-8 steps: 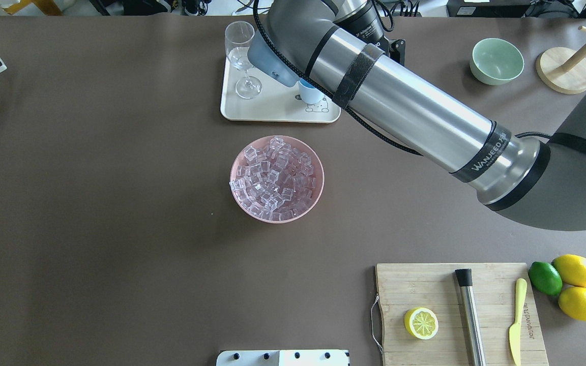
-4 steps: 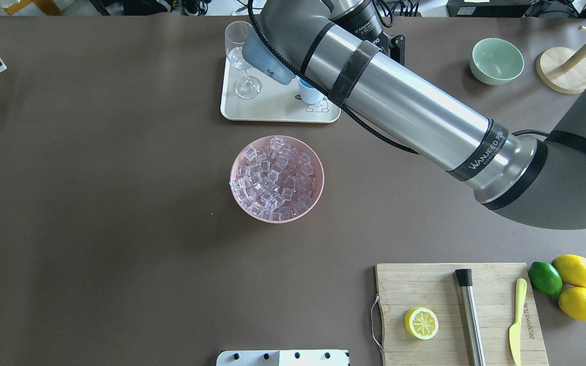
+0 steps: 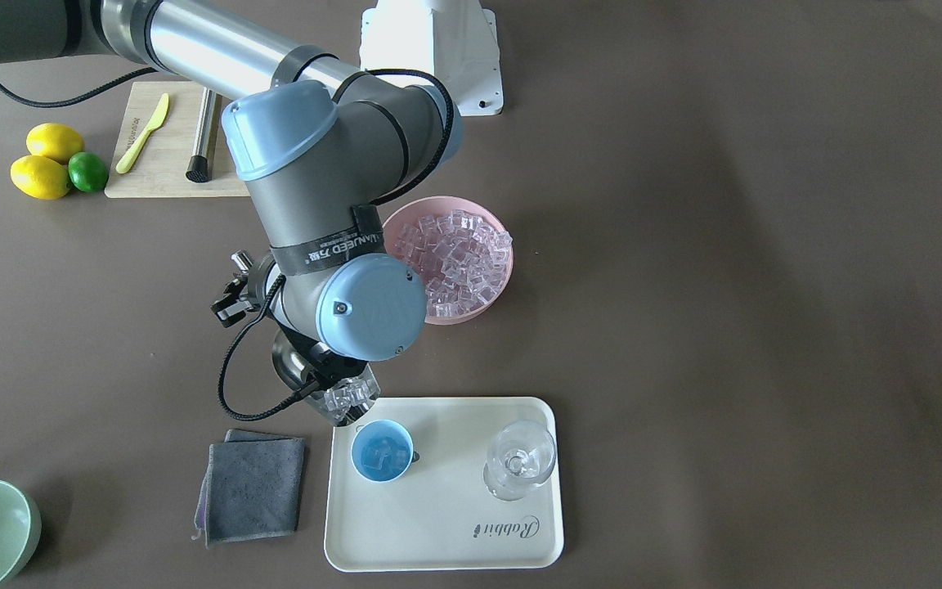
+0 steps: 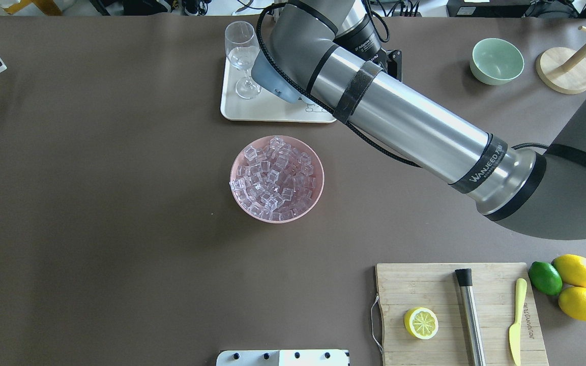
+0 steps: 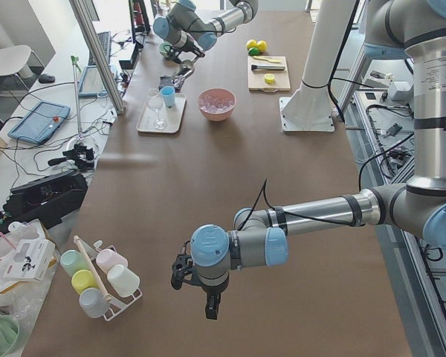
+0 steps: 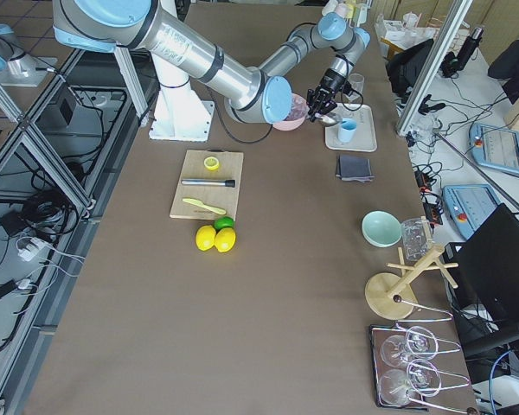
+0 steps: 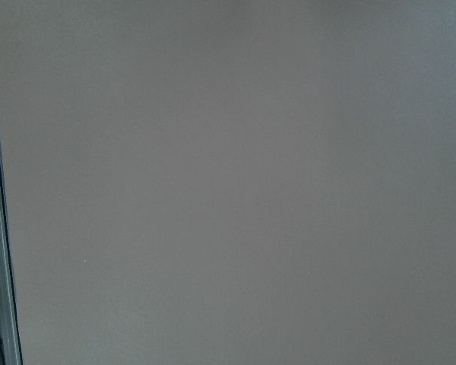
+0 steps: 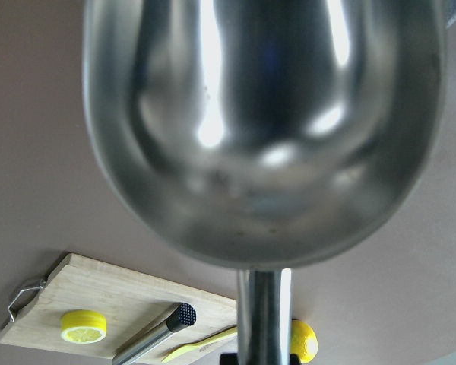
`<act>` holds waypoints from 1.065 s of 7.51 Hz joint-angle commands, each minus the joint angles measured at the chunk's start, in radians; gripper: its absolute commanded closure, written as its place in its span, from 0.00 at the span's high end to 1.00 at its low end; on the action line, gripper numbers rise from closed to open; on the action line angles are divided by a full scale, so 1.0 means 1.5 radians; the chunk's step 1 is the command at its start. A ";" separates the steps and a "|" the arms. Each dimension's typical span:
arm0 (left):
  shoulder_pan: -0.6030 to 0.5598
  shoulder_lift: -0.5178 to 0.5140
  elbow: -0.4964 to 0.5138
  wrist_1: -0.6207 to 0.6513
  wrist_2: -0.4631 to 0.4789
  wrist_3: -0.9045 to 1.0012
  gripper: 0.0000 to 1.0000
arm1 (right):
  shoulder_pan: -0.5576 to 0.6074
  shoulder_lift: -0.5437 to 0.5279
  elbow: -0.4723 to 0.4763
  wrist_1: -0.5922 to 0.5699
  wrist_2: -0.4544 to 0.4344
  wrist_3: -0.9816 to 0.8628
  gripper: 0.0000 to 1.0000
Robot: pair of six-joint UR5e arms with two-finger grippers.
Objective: Put ice in cup with scoop
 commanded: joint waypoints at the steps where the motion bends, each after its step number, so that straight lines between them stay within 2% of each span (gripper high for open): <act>1: -0.001 0.002 0.000 0.000 0.000 0.000 0.98 | 0.001 0.024 -0.005 -0.020 -0.009 -0.002 0.00; 8: -0.002 0.004 -0.002 0.000 -0.001 0.000 0.98 | 0.008 0.021 -0.006 -0.018 -0.025 -0.006 0.00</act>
